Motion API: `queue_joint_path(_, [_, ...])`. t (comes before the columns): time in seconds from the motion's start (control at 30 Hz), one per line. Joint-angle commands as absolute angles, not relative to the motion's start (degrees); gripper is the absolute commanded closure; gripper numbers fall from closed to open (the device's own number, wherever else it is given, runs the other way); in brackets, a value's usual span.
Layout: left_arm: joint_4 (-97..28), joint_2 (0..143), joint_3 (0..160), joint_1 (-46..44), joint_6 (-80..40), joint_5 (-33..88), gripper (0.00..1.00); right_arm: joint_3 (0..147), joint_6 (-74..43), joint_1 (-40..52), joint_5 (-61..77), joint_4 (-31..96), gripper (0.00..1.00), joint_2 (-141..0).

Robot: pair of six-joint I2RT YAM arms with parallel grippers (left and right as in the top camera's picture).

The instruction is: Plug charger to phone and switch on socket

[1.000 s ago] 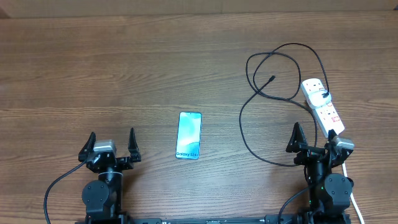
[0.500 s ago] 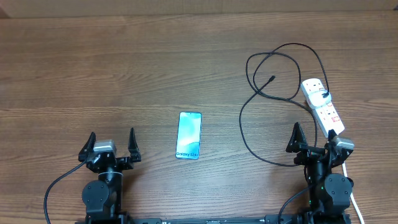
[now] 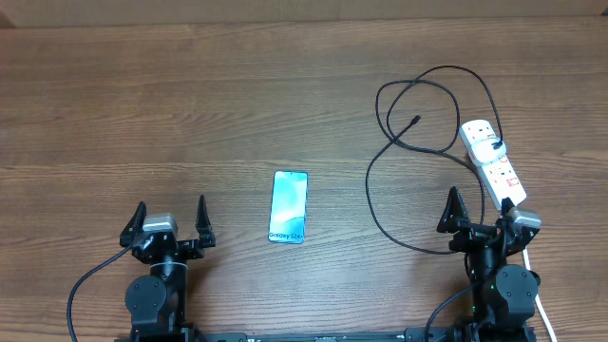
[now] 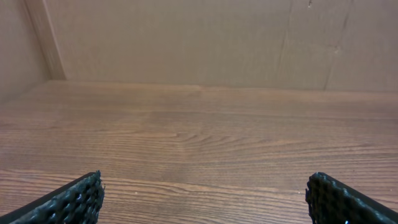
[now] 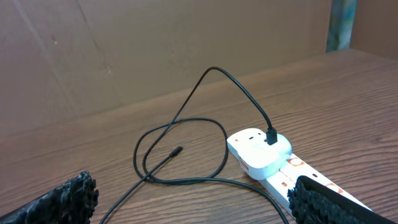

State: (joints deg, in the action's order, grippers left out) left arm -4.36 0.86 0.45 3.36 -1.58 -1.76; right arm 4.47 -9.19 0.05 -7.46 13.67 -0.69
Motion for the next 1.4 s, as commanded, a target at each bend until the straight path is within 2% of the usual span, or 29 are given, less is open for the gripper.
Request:
queue_joint_path(0.0, [-4.32, 0.36, 0.25, 2.98, -2.61, -1.45, 0.00, 4.21, -9.10, 0.32, -7.27, 13.39, 0.00, -0.34])
queue_joint_path(0.57, [-5.02, 0.36, 1.41, 2.96, -4.29, 4.36, 0.00, 4.21, -9.10, 0.32, -7.25, 13.39, 0.00, -0.34])
queue_joint_path(0.97, [-20.99, 1.45, 15.22, 2.98, -4.29, 4.40, 0.00, 4.21, -9.10, 0.32, -7.27, 13.39, 0.00, -0.34])
queue_joint_path(1.17, [-24.71, 9.63, 23.73, 2.96, -4.32, 4.38, 0.00, 4.21, -9.10, 0.32, -7.27, 13.39, 0.00, -0.34])
queue_joint_path(1.37, [-28.23, 24.51, 35.40, 2.96, -4.29, 4.86, 0.00, 4.21, -9.10, 0.32, -7.27, 13.39, 0.00, -0.34])
